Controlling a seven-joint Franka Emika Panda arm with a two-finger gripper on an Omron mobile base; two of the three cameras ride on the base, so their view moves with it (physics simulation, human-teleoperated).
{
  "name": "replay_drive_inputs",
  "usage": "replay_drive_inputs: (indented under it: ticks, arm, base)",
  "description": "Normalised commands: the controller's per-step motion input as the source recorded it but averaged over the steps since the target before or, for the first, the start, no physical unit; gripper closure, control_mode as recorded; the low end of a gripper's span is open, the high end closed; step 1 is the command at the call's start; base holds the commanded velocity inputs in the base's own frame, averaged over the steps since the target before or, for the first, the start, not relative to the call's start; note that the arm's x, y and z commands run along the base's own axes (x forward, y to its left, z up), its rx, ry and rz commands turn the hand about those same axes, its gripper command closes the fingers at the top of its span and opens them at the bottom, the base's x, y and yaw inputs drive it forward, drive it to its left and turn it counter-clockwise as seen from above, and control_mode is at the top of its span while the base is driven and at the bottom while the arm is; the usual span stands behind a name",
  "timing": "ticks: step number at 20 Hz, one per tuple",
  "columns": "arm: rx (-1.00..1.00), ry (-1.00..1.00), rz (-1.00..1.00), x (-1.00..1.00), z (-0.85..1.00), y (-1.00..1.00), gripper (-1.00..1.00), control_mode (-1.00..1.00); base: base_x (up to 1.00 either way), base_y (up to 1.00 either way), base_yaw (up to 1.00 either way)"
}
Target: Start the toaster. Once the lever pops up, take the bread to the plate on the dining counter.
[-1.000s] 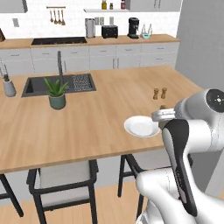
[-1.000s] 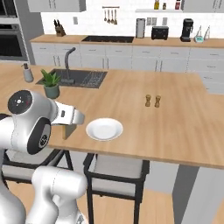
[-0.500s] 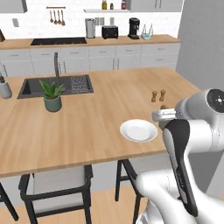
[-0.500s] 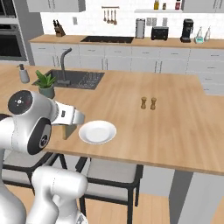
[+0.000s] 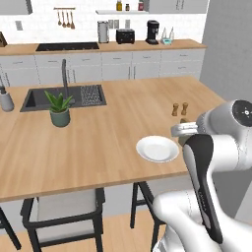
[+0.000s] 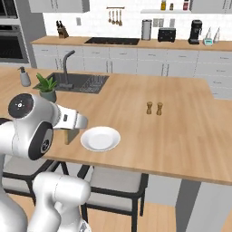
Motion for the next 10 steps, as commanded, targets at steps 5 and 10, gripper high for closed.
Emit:
replay_drive_inputs:
  ticks: [5,10]
  arm:
    - [0.08,0.00,0.05,0.74,-0.35,-0.06,1.00,-1.00]
    - [0.14,0.02,0.06,0.82,-0.42,-0.06,1.00,-1.00]
  base:
    - [0.00,0.00,0.00]
    - [0.00,0.00,0.00]
